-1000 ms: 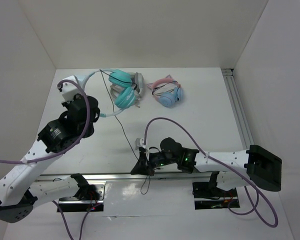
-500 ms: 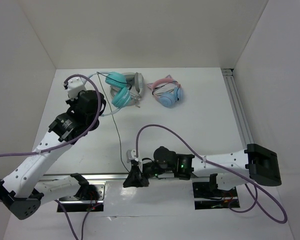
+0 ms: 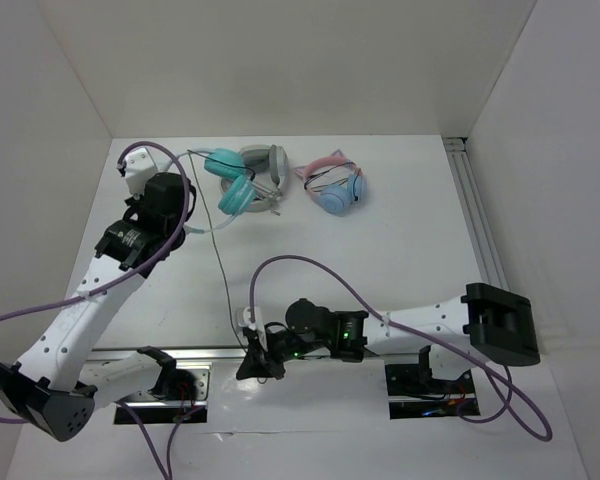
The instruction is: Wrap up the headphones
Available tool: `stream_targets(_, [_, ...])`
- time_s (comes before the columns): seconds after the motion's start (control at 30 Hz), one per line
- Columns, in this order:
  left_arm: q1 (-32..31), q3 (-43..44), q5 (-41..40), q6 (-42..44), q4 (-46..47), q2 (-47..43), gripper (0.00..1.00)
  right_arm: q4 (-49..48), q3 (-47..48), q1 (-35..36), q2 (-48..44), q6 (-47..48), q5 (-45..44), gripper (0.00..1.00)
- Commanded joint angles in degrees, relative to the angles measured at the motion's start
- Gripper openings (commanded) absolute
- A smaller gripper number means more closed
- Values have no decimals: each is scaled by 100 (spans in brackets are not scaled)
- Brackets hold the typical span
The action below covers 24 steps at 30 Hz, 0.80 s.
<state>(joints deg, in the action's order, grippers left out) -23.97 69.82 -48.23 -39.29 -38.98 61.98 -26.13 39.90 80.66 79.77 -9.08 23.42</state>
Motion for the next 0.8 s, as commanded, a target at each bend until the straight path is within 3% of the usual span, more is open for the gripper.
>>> stream_targets(0.0, [120,23,200,-167,760,-212,0,-191,483,99,311,82,137,0])
stream_targets(0.17, [225,-30,200,-167,760,-151,0,177,966,231,390,213,409,0])
stream_targets(0.37, [173,-22,94,236,813,69,0,1265,1256,283,-268,635,-460,0])
stream_targets(0.47, [-256,101,6,693,717,358,0,2101,1633,283,-584,934,-1022,0])
stream_targets(0.63, [-555,172,1130,1292,418,412,0,3481,2267,134,-1059,1698,-2490,0])
stream_targets(0.77, [-732,-73,1623,1740,182,184,0,4176,2715,-523,-1455,1980,-3217,0])
